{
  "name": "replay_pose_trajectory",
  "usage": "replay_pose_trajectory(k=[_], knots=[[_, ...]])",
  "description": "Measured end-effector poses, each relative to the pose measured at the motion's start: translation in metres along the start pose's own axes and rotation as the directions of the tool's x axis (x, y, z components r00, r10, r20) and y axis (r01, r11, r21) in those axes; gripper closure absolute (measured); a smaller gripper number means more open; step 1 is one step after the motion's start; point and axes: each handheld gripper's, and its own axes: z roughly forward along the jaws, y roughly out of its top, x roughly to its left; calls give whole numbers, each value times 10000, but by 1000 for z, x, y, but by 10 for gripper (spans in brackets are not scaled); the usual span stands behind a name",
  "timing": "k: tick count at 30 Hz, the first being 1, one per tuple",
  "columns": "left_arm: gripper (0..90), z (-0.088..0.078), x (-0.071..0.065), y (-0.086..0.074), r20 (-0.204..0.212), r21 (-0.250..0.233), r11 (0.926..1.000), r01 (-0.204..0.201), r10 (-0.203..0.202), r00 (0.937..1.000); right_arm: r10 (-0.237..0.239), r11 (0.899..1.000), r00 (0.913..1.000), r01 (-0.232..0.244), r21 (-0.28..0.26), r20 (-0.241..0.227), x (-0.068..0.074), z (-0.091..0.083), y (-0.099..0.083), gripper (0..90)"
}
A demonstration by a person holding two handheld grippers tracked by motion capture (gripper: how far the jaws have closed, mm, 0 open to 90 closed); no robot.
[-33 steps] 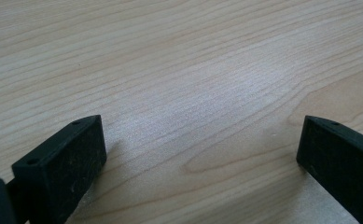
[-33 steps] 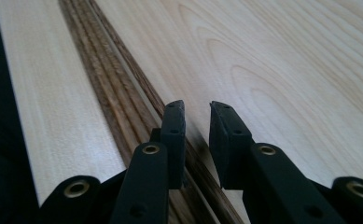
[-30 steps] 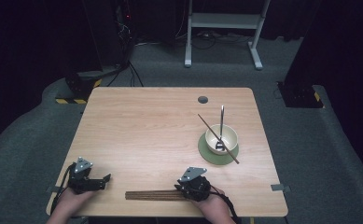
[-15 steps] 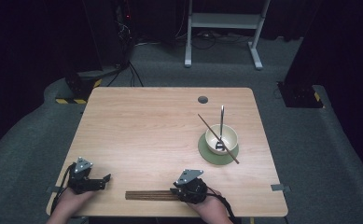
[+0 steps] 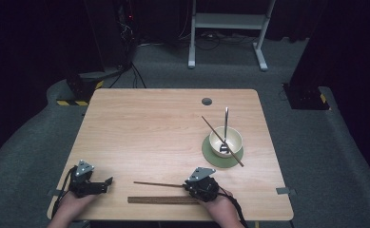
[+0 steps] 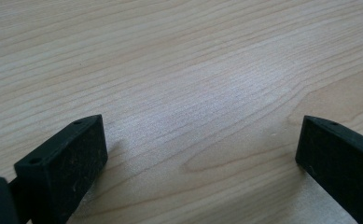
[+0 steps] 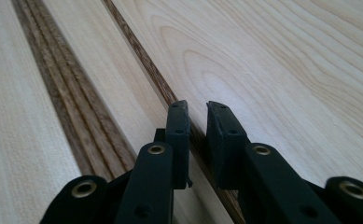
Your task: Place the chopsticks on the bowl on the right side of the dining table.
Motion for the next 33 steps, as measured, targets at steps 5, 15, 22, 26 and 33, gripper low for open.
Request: replay_pose_trajectory(k=[5, 15, 22, 26, 33], knots=[[28, 0, 0, -1, -47, -34, 10000, 70, -70, 10000, 337, 9994, 9982, -334, -61, 487, -11, -3, -4, 817], [27, -1, 0, -1, -72, -27, 10000, 72, -73, 9999, 1022, 9948, 9874, -1012, -144, 1204, -32, -14, -17, 785], [25, 0, 0, -1, -55, -3, 10000, 67, -67, 10000, 864, 9962, 9880, -846, -195, 1284, -29, -24, -29, 709], [23, 0, 0, -1, -60, 2, 10000, 66, -66, 10000, 782, 9969, 9888, -764, -194, 1268, -30, -27, -31, 712], [24, -1, 0, -1, -70, -14, 10000, 43, -43, 10000, 796, 9968, 9863, -780, -162, 1444, -30, -27, -31, 828]])
